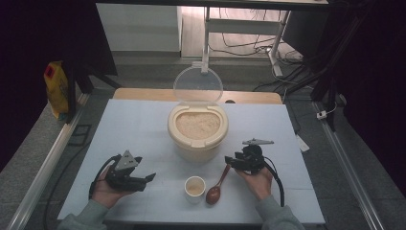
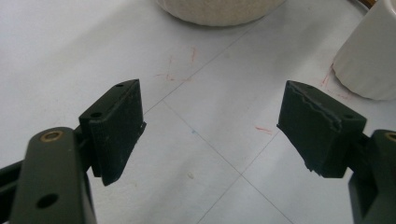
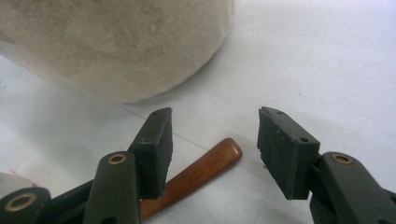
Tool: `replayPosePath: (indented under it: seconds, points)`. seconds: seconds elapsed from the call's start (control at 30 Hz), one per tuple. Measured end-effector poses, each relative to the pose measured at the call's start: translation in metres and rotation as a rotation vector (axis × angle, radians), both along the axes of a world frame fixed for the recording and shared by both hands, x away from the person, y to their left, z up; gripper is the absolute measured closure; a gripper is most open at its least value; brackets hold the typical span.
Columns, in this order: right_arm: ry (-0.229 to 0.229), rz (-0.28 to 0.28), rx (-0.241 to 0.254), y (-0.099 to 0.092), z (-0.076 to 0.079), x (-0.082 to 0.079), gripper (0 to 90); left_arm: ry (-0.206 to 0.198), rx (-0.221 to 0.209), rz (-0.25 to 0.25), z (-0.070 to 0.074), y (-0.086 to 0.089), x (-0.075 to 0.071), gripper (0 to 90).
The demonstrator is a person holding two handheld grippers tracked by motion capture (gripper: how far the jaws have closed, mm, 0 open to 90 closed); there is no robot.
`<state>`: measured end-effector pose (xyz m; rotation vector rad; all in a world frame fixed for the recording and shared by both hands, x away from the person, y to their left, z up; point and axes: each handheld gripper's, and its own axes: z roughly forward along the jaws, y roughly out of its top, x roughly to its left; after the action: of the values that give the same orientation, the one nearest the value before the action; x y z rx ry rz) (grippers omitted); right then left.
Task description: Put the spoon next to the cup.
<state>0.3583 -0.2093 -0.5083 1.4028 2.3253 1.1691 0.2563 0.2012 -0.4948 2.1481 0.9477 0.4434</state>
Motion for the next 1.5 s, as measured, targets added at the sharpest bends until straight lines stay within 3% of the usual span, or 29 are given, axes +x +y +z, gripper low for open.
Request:
replayPosePath:
  seconds: [0.2, 0.37, 0.6, 0.8, 1.2, 1.3, 1.5]
  points:
    - [-0.052, 0.057, -0.018, -0.010, 0.006, -0.009, 47.4, 0.001, -0.002, 0.002, 0.000, 0.001, -0.001, 21.8]
    - [-0.116, 0.107, -0.066, -0.023, 0.010, -0.022, 47.4, 0.005, -0.003, 0.001, -0.001, 0.001, -0.002, 21.7]
    - [-0.213, 0.129, -0.088, -0.045, 0.017, -0.037, 47.0, 0.011, -0.007, 0.003, -0.002, 0.000, -0.003, 21.7]
    - [-0.262, 0.135, -0.080, -0.060, 0.022, -0.048, 46.4, 0.013, -0.013, 0.007, -0.003, 0.002, -0.006, 21.7]
    - [-0.276, 0.131, -0.091, -0.087, 0.018, -0.064, 45.4, 0.014, -0.020, 0.014, -0.005, 0.007, -0.012, 21.7]
    - [-0.271, 0.129, -0.115, -0.090, 0.015, -0.065, 45.3, 0.013, -0.019, 0.015, -0.005, 0.007, -0.012, 21.7]
    - [-0.273, 0.133, -0.113, -0.090, 0.013, -0.065, 45.2, 0.013, -0.018, 0.013, -0.005, 0.008, -0.012, 21.7]
